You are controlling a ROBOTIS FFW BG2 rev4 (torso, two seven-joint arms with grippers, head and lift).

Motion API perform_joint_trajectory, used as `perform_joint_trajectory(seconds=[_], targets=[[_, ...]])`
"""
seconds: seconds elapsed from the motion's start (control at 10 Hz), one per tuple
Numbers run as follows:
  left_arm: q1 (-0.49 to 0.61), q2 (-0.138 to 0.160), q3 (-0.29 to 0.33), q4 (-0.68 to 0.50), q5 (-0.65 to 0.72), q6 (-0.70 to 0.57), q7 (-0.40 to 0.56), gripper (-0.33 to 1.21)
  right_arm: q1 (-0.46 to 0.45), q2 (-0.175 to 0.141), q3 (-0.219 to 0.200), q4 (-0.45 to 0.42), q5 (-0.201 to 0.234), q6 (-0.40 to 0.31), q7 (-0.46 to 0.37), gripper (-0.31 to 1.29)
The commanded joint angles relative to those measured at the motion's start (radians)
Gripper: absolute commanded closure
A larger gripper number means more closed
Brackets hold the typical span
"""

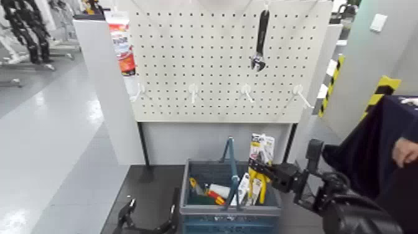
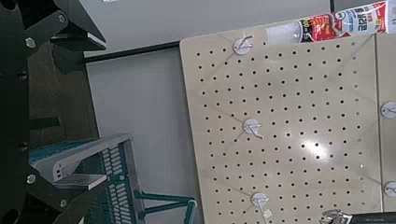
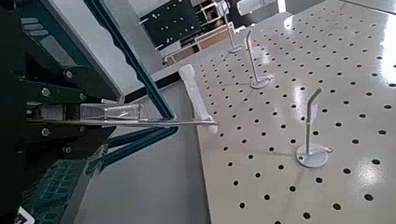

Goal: Put the yellow pliers into the crate.

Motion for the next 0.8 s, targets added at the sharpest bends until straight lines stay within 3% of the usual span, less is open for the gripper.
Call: perform_joint_trajectory(seconds=[0.1,0.2,0.3,0.4,0.5,0.6,0.8], targets=[[0.0,0.001,-0.001,0.0,0.0,0.0,0.0,0.28,0.0,0.001,0.006,0.016,0.017,0.007,-0.012,1.14],[0.0,0.001,-0.001,0.0,0.0,-0.002,-0.002,0.28,0.003,0.002,0.006,0.023,0.019,0.006,-0.023,1.14],[0.002,0.001,0.0,-0.002,0.0,-0.003,0.0,0.28,0.004,0.004,0.003,0.027,0.008,0.02,-0.041,0.94],[0.0,0.001,0.0,0.0,0.002,-0.003,-0.002,0.28,0.004,0.004,0.004,0.027,0.004,0.032,-0.038,0.48],[0.002,0.001,0.002,0.0,0.002,-0.003,-0.002,0.28,0.004,0.004,0.004,0.025,0.002,0.035,-0.038,0.13],[0.002,0.001,0.002,0.0,0.002,-0.003,-0.002,0.28,0.004,0.005,0.006,0.019,0.004,0.037,-0.038,-0.02],[0.002,0.001,0.005,0.0,0.003,-0.003,-0.002,0.28,0.009,0.008,0.001,0.002,-0.004,0.029,-0.037,-0.02]])
